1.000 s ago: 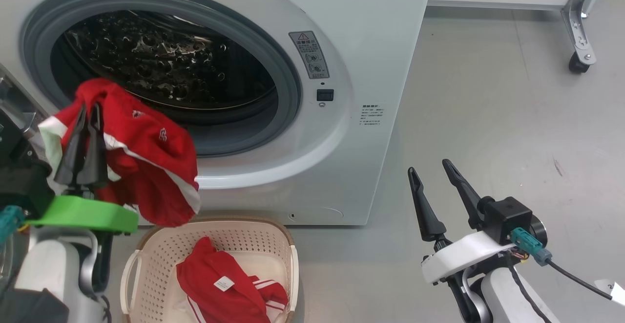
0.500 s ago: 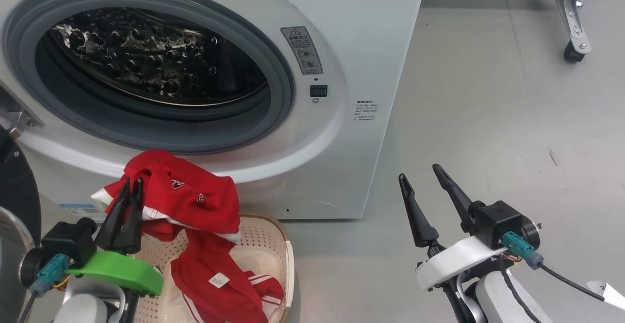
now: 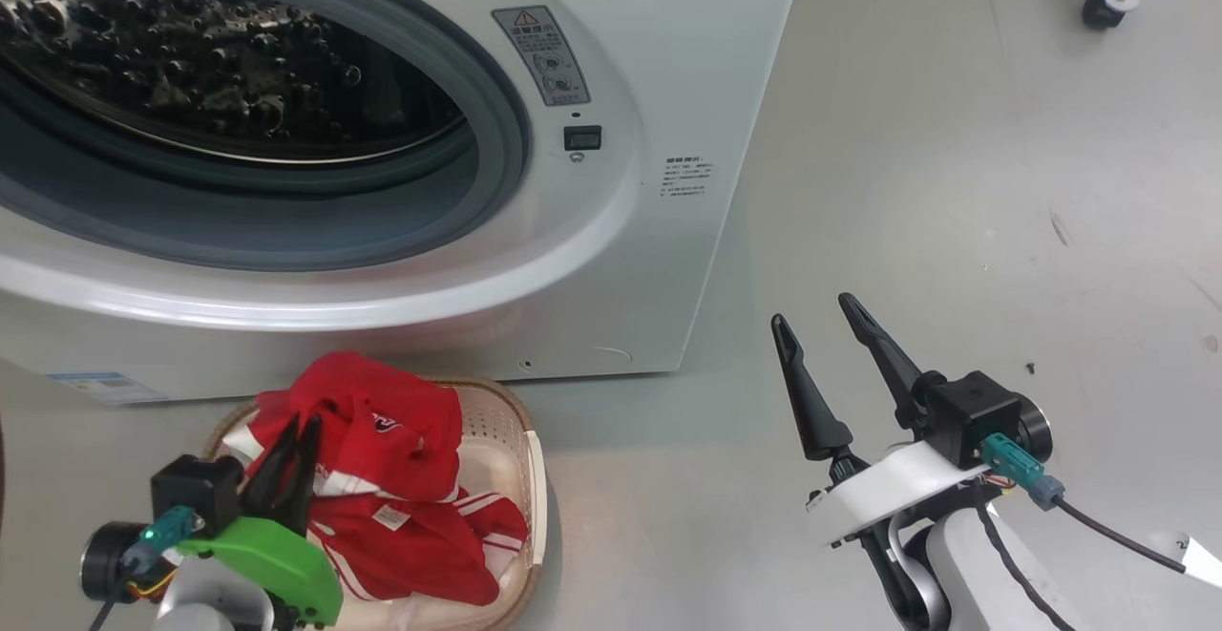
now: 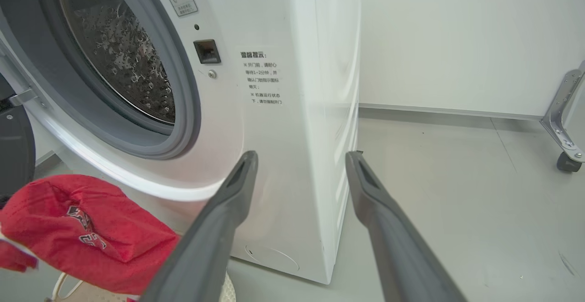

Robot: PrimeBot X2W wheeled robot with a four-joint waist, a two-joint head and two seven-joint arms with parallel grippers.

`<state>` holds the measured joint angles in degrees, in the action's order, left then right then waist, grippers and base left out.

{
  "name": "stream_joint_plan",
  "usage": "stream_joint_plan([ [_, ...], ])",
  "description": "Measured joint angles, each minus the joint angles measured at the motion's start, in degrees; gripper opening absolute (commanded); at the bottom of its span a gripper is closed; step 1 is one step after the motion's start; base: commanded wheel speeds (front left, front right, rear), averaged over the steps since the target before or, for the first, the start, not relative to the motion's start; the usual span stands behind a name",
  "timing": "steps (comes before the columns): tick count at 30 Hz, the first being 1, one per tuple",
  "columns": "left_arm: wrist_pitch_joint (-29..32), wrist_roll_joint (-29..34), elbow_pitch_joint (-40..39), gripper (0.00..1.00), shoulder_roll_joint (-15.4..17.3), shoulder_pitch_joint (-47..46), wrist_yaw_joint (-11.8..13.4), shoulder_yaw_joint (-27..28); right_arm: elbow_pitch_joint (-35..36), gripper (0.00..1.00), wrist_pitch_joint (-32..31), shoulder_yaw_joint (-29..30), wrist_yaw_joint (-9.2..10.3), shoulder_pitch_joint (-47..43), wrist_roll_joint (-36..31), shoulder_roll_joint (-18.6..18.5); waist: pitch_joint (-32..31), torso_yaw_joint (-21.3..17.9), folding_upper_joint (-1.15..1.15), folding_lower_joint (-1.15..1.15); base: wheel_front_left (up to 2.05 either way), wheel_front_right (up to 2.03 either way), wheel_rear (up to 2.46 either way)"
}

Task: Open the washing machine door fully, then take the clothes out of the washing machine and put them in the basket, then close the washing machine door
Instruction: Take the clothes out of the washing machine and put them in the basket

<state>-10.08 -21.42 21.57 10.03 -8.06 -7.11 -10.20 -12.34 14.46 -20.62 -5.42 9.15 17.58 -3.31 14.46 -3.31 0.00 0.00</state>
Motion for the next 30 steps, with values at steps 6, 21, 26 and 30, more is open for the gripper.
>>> stream_joint_plan([
  [6,2.57,1.12,4.01,0.00,0.16,-0.57,0.00,-2.65,0.64,1.00,0.00,-0.21,0.00,1.93,-0.01,0.02,3.29,-1.63,0.00,0.00,0.00,0.00,0.00],
  [21,1.35,2.79,10.34,0.00,1.11,-12.30,0.00,-6.51,1.64,1.00,0.00,-0.16,0.56,4.92,-0.19,0.09,11.69,-8.11,0.00,0.00,0.00,0.00,0.00],
  [26,-0.16,2.56,11.87,0.00,0.89,-13.79,0.00,-6.83,1.70,1.00,0.00,0.29,1.04,4.98,-0.20,0.12,12.15,-7.91,0.00,0.00,0.00,0.00,0.00],
  [30,-0.07,2.25,15.99,0.00,0.63,-13.80,-0.01,-7.16,1.69,1.00,0.00,0.36,1.03,5.03,-0.51,0.13,12.17,-7.06,0.00,0.00,0.00,0.00,0.00],
])
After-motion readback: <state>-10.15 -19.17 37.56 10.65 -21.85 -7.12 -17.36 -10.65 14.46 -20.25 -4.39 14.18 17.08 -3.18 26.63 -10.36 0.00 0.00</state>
